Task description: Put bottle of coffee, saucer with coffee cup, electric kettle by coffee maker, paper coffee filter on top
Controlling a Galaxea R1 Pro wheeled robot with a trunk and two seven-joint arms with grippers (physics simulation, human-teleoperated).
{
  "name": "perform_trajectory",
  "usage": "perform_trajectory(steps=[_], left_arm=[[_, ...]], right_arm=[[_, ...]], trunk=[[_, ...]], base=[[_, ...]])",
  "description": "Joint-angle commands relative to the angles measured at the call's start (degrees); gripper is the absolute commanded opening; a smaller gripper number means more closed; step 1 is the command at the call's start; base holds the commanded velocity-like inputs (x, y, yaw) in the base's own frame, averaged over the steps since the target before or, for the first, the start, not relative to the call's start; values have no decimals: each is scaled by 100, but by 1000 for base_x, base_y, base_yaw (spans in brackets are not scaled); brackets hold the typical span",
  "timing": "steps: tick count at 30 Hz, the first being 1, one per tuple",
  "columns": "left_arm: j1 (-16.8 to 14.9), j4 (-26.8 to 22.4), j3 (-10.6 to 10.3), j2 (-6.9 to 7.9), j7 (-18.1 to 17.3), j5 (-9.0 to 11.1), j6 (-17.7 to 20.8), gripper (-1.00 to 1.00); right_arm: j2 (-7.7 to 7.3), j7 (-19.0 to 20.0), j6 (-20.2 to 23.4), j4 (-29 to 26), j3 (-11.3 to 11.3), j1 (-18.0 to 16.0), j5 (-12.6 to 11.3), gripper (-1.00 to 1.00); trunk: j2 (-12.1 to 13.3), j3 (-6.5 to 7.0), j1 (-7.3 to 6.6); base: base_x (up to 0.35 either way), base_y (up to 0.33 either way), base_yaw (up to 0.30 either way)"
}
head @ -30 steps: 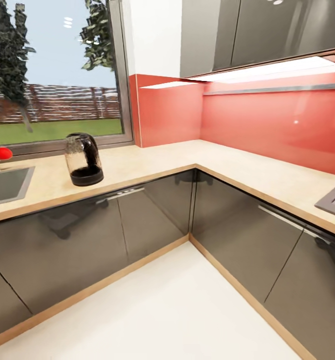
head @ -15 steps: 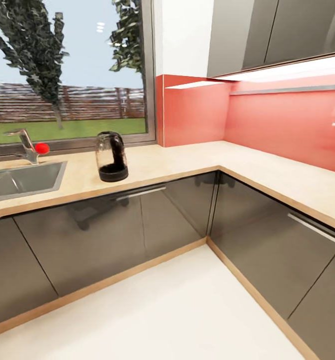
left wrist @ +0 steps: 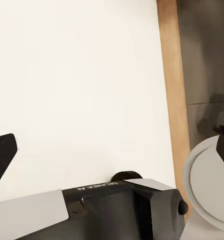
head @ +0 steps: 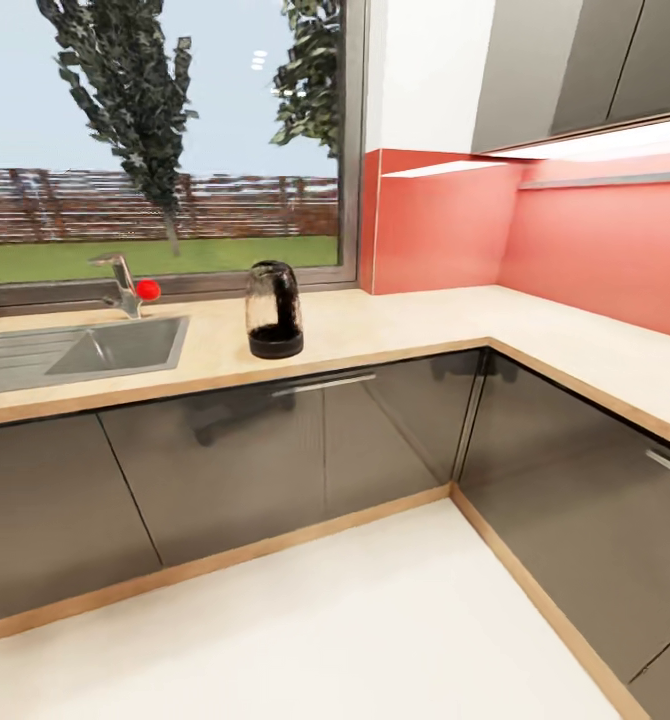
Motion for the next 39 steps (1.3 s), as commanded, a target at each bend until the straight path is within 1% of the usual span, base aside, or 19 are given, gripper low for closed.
perform_trajectory(steps=[1,10,13,23,39], left_arm=[[-6,5,8,0,-10,-16,-35,100],[-6,5,8,0,-10,-14,-35,100],[-6,5,8,0,-10,-14,-35,100],[-6,5,8,0,-10,-13,-35,100],[-6,5,8,0,-10,-14,-35,100]], right_arm=[[-1,30,-3,5,-29,-2,-16,100],[0,22,-3,10,-29,-2,-16,100],[-5,38,-3,11,-32,-2,-16,100],[-8,38,-3,12,-36,-2,-16,100],[-1,26,-3,10,-29,-2,-16,100]], trunk=[[-2,-5,-1],[-2,-5,-1],[-2,-5,-1],[-2,-5,-1],[-2,-5,-1]], base=[[0,0,275],[0,-9,275],[0,-183,161],[0,-303,52],[0,-315,254]])
